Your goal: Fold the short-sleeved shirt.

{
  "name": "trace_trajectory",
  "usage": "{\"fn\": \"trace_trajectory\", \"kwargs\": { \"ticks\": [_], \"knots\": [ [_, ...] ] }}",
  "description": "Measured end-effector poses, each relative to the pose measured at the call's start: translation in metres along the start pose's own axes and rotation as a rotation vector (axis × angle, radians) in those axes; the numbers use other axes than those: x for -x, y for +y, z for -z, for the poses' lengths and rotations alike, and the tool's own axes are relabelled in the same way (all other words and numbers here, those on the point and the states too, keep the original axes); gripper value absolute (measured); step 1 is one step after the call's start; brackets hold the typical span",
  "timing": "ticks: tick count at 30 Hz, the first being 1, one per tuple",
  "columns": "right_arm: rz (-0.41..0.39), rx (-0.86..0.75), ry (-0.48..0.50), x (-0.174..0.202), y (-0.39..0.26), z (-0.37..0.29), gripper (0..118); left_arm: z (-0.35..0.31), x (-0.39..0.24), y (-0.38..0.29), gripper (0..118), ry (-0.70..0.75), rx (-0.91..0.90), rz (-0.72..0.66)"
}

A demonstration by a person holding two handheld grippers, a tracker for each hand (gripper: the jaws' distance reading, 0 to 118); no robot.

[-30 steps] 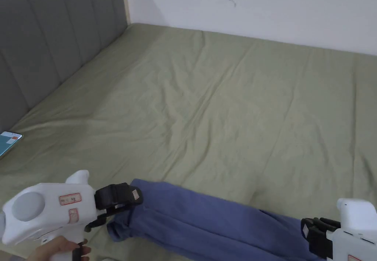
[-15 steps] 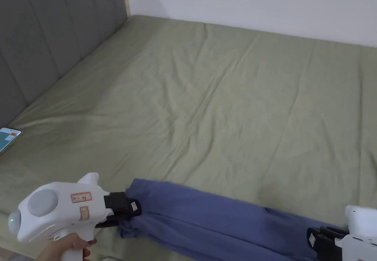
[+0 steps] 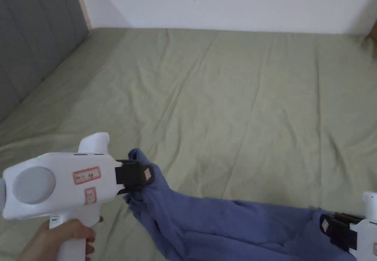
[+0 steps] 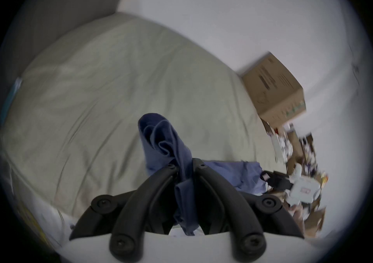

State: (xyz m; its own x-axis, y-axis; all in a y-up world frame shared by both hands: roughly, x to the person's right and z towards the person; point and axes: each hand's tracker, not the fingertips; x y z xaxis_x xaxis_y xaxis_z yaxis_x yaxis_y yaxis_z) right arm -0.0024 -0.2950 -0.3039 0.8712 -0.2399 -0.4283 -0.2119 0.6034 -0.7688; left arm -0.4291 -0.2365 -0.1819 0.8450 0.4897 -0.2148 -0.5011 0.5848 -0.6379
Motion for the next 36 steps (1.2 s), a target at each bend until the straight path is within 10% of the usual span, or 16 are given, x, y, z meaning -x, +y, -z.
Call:
{"fn": "trace_trajectory", "kwargs": {
  "ticks": [11,14,19,24,25,27,28,36],
  "knots": [
    [0.213,-0.016,-0.03,-0.072,-0.023,-0.019,0,0.137,-0.128,-0.056,14,-0.166,0.209,0.257],
    [0.233,-0.02,-0.045,-0.082,-0.026,-0.025,0,0.171,-0.125,-0.081,66,-0.229,0.316,0.265],
    [0.219,-0.048,-0.073,-0.085,-0.02,-0.031,0,0.177,-0.109,-0.09,115,-0.183,0.391,0.213],
    [0.154,-0.079,-0.094,-0.073,-0.012,-0.035,0,0.127,-0.098,-0.059,99,-0.254,0.23,0.088],
    [0.141,-0.082,-0.089,-0.07,-0.01,-0.035,0,0.121,-0.091,-0.055,81,-0.25,0.215,0.05],
    [0.132,-0.089,-0.075,-0.064,-0.01,-0.034,0,0.121,-0.08,-0.054,9,-0.221,0.192,0.019],
    [0.132,-0.091,-0.067,-0.063,-0.009,-0.033,0,0.124,-0.074,-0.057,2,-0.157,0.195,0.028],
    [0.142,-0.07,-0.031,-0.063,-0.016,-0.025,0,0.171,-0.08,-0.09,0,-0.226,0.359,-0.018]
  ]
}}
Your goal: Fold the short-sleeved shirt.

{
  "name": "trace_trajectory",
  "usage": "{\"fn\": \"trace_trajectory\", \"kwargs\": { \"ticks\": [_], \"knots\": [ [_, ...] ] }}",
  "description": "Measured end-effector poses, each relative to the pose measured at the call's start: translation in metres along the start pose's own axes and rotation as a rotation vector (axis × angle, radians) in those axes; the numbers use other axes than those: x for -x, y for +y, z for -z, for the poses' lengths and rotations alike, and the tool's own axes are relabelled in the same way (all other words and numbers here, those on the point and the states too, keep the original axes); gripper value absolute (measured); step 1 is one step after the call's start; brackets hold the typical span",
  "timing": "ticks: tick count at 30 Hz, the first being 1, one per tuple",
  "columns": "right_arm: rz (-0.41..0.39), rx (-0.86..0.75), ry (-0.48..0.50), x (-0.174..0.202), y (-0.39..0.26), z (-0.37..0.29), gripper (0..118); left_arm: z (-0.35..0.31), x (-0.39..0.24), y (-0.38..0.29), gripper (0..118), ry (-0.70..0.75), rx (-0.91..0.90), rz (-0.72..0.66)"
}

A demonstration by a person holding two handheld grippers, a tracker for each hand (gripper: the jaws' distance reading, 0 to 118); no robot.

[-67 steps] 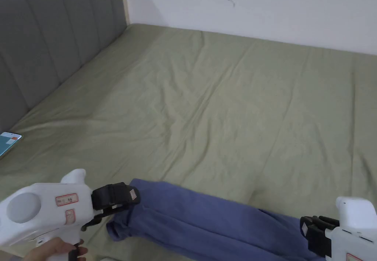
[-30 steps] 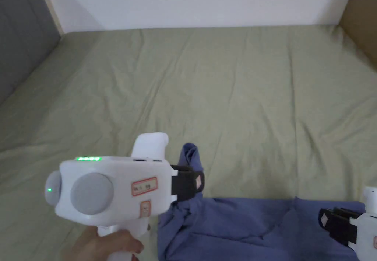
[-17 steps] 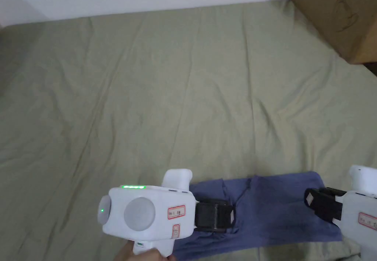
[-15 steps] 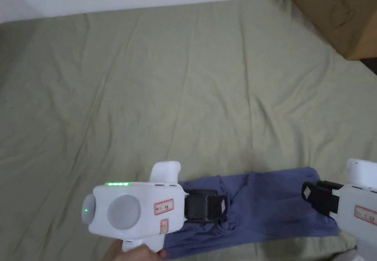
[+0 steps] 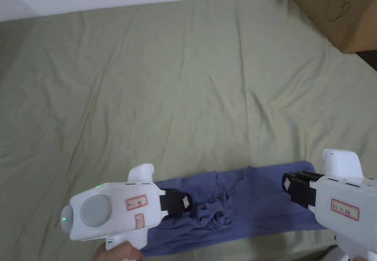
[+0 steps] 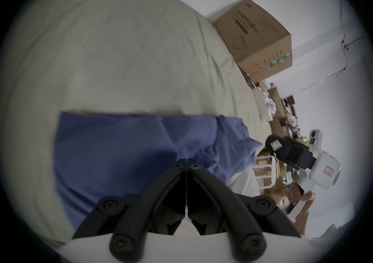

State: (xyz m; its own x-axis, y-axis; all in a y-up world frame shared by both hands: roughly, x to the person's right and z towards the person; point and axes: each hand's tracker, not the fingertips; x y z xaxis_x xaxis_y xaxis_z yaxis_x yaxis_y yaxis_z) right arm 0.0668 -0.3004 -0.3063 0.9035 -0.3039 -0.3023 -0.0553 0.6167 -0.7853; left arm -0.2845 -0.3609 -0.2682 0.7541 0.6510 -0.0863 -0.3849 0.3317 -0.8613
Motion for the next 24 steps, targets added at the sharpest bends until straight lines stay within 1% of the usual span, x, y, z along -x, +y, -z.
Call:
{"fn": "trace_trajectory", "kwargs": {
  "ticks": [4,6,7,9,11,13,15,18,20,23,24],
  "knots": [
    [0.025,0.013,-0.002,-0.005,-0.004,0.0,0,0.038,-0.021,-0.012,0,-0.002,0.138,0.039],
    [0.034,0.014,-0.003,-0.006,-0.006,-0.003,0,0.043,-0.031,-0.017,0,-0.003,0.136,0.042],
    [0.037,0.012,-0.008,-0.007,-0.006,-0.004,0,0.043,-0.036,-0.018,0,-0.032,0.139,0.061],
    [0.038,0.014,-0.012,-0.009,-0.006,-0.005,0,0.048,-0.038,-0.017,0,-0.084,0.157,0.046],
    [0.041,0.016,-0.019,-0.009,-0.006,-0.005,0,0.053,-0.046,-0.018,0,-0.135,0.171,0.075],
    [0.051,0.018,-0.023,-0.009,-0.006,-0.005,0,0.054,-0.053,-0.023,0,-0.118,0.177,0.084],
    [0.052,0.018,-0.016,-0.009,-0.005,-0.006,0,0.044,-0.049,-0.02,0,-0.136,0.158,0.081],
    [0.03,0.018,-0.017,-0.003,-0.002,-0.008,0,0.01,-0.033,-0.01,0,-0.208,0.058,0.012],
    [0.026,0.015,-0.016,0.001,0.0,-0.009,0,-0.026,-0.01,-0.004,0,-0.218,-0.029,-0.052],
    [0.023,0.015,-0.003,0.005,0.002,-0.007,0,-0.074,0.029,-0.003,1,-0.205,-0.143,-0.092],
    [0.017,0.02,0.001,0.008,0.003,-0.006,0,-0.085,0.047,-0.003,11,-0.189,-0.165,-0.08]
  ]
}}
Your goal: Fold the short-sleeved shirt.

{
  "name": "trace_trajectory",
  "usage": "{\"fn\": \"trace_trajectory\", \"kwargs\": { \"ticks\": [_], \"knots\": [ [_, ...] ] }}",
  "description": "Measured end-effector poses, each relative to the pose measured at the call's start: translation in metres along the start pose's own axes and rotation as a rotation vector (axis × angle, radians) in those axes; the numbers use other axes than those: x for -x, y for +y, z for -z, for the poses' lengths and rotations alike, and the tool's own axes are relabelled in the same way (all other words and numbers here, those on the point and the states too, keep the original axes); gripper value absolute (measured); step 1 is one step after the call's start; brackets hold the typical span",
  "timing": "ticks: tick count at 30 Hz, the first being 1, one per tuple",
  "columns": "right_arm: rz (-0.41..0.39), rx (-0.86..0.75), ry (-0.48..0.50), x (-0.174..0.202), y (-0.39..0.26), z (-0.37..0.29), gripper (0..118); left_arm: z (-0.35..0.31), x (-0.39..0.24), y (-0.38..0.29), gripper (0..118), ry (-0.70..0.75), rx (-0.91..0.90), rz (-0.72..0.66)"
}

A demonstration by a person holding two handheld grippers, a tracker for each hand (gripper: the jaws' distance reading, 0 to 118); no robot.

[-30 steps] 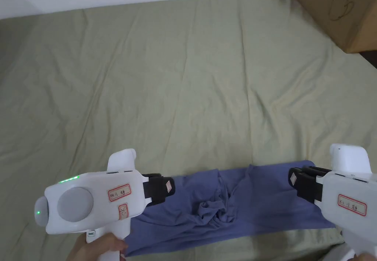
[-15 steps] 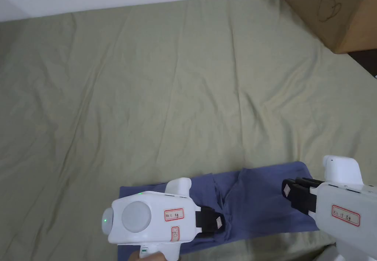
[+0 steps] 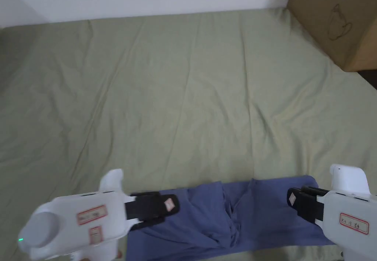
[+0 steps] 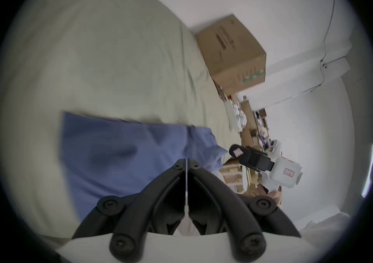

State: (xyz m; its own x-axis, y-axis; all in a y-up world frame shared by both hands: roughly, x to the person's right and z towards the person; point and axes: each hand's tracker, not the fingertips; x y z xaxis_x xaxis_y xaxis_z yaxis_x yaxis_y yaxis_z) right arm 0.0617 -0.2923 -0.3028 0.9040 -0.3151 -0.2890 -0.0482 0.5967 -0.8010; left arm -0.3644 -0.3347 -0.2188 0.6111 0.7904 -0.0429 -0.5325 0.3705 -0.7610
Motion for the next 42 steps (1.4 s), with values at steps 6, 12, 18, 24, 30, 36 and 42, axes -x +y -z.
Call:
{"fn": "trace_trajectory", "kwargs": {
  "ticks": [6,12,18,24,30,36,42],
  "knots": [
    [-0.041,0.033,0.013,0.018,0.004,0.013,0,-0.041,0.051,-0.015,97,0.065,-0.019,-0.138],
    [-0.123,0.063,0.038,0.045,0.01,0.022,0,-0.017,0.095,-0.039,111,0.033,-0.032,-0.325],
    [-0.18,0.098,0.043,0.062,0.015,0.035,0,0.016,0.106,-0.035,110,-0.164,-0.013,-0.366],
    [-0.193,0.119,0.055,0.071,0.018,0.039,0,0.025,0.113,-0.035,13,-0.126,0.048,-0.367],
    [-0.191,0.145,0.05,0.076,0.018,0.047,0,0.008,0.118,-0.019,13,-0.097,0.035,-0.368],
    [-0.208,0.157,0.062,0.081,0.017,0.05,0,-0.052,0.14,0.004,13,-0.013,-0.042,-0.312],
    [-0.192,0.157,0.077,0.079,0.016,0.053,0,-0.134,0.163,0.02,13,0.191,-0.103,-0.3]
  ]
}}
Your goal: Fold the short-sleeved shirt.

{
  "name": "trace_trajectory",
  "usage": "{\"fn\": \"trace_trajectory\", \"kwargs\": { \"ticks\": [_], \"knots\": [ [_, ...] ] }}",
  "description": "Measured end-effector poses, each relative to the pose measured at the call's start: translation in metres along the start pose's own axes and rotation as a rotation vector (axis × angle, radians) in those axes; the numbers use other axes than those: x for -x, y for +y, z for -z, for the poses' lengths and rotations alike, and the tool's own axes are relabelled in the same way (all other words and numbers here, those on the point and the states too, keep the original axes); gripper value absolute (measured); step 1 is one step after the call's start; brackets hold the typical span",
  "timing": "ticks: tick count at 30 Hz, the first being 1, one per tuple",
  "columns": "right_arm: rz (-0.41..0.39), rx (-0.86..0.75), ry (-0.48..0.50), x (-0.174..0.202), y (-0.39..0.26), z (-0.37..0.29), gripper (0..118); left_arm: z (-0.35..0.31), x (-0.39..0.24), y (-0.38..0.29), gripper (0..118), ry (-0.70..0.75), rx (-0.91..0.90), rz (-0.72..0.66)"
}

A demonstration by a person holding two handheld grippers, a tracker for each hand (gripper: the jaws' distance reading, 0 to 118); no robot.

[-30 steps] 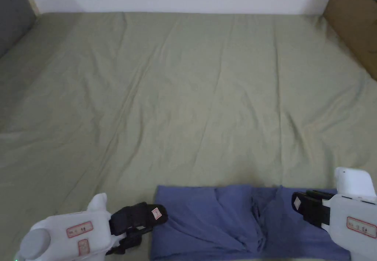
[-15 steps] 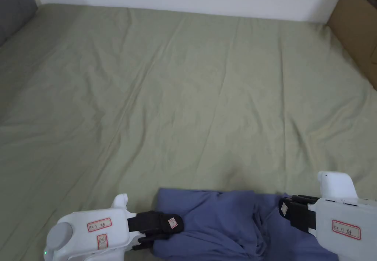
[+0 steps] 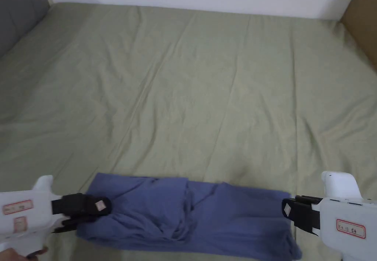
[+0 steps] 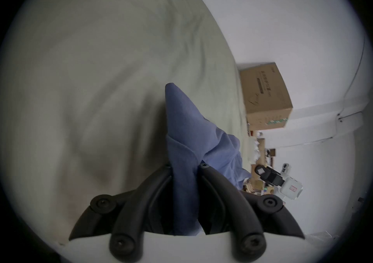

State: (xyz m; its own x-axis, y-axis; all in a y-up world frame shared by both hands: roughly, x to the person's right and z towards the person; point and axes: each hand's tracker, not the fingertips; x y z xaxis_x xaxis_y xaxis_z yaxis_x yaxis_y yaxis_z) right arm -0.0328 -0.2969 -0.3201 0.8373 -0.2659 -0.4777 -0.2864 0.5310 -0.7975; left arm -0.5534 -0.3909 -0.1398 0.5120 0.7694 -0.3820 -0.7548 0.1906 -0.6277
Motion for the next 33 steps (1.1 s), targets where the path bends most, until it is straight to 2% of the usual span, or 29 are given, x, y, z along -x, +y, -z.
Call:
{"fn": "trace_trajectory", "kwargs": {
  "ticks": [5,10,15,18,22,28,29,30,31,32,33],
  "knots": [
    [0.015,0.005,0.005,-0.004,-0.005,0.003,0,-0.024,-0.013,0.001,13,0.063,-0.036,-0.004],
    [0.031,0.0,0.009,-0.011,-0.009,0.0,0,-0.024,-0.058,-0.003,13,0.069,-0.077,0.073],
    [0.052,-0.022,0.006,-0.027,-0.01,-0.008,0,-0.012,-0.142,-0.01,13,0.087,-0.069,0.205],
    [0.093,-0.051,0.008,-0.039,-0.012,-0.013,0,0.012,-0.193,-0.018,13,0.07,-0.028,0.339],
    [0.14,-0.062,0.012,-0.055,-0.019,-0.018,0,0.068,-0.245,-0.049,13,0.053,0.099,0.451],
    [0.223,-0.076,-0.014,-0.08,-0.035,-0.026,0,0.16,-0.266,-0.085,14,0.094,0.277,0.5],
    [0.236,-0.073,-0.017,-0.084,-0.038,-0.027,0,0.171,-0.269,-0.091,27,0.097,0.299,0.509],
    [0.243,-0.072,-0.019,-0.085,-0.039,-0.027,0,0.182,-0.267,-0.09,49,0.095,0.339,0.542],
    [0.256,-0.07,-0.026,-0.09,-0.043,-0.027,0,0.19,-0.269,-0.093,80,0.091,0.372,0.555],
    [0.268,-0.067,-0.031,-0.092,-0.046,-0.027,0,0.196,-0.272,-0.095,98,0.098,0.403,0.566],
    [0.277,-0.062,-0.036,-0.093,-0.047,-0.028,0,0.198,-0.274,-0.097,105,0.099,0.407,0.565]
  ]
}}
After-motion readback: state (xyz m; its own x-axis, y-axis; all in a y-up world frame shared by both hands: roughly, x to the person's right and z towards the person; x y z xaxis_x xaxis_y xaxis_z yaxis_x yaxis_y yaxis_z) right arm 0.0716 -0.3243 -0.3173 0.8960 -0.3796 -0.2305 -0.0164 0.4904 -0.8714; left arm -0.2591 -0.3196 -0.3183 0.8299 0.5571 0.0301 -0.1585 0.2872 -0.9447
